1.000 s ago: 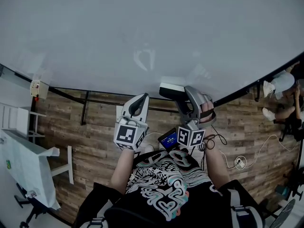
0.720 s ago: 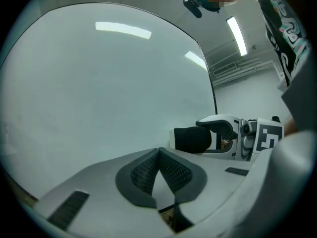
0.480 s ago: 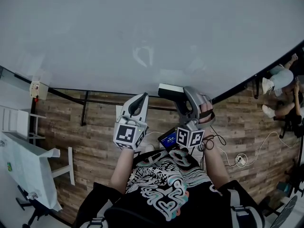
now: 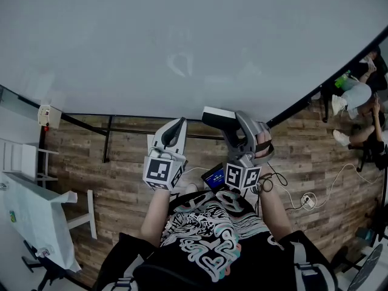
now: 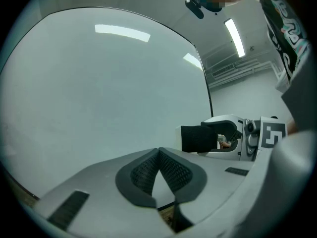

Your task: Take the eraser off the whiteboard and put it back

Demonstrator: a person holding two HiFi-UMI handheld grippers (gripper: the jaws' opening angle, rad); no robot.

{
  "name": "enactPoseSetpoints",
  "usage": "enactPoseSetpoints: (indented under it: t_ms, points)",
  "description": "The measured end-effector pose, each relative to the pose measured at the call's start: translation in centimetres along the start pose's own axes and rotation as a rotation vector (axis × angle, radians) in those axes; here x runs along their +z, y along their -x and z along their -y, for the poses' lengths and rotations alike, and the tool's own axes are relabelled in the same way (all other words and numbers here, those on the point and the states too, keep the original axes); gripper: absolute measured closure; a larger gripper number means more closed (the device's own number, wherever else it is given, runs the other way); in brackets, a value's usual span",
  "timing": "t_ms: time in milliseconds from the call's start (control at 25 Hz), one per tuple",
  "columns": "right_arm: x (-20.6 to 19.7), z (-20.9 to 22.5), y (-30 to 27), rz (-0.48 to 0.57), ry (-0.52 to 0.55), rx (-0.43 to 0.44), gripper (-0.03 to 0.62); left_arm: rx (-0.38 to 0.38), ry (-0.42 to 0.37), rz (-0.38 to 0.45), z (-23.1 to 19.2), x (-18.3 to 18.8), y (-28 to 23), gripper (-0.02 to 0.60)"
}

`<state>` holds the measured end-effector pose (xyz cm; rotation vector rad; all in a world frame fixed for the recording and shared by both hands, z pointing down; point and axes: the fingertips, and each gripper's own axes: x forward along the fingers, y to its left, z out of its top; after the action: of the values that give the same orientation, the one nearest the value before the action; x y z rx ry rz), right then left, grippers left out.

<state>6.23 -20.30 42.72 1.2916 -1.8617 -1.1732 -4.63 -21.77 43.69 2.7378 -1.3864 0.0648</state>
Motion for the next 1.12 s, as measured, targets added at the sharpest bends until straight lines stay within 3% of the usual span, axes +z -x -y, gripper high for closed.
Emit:
enactPoseSetpoints:
  t_ms: [440,1120]
  points:
    - [1.7,0.5,2.6,-0.018,-0.104,-0.025,0.270,-0.017,-0.006,0.012,1.0,0.3,2.2,0.561]
    - [4.6,0.7,7.3,-0.047,-0.149,-0.067,0.270,-0.049,-0.014,0.029,2.9,0.8,5.8,0.561]
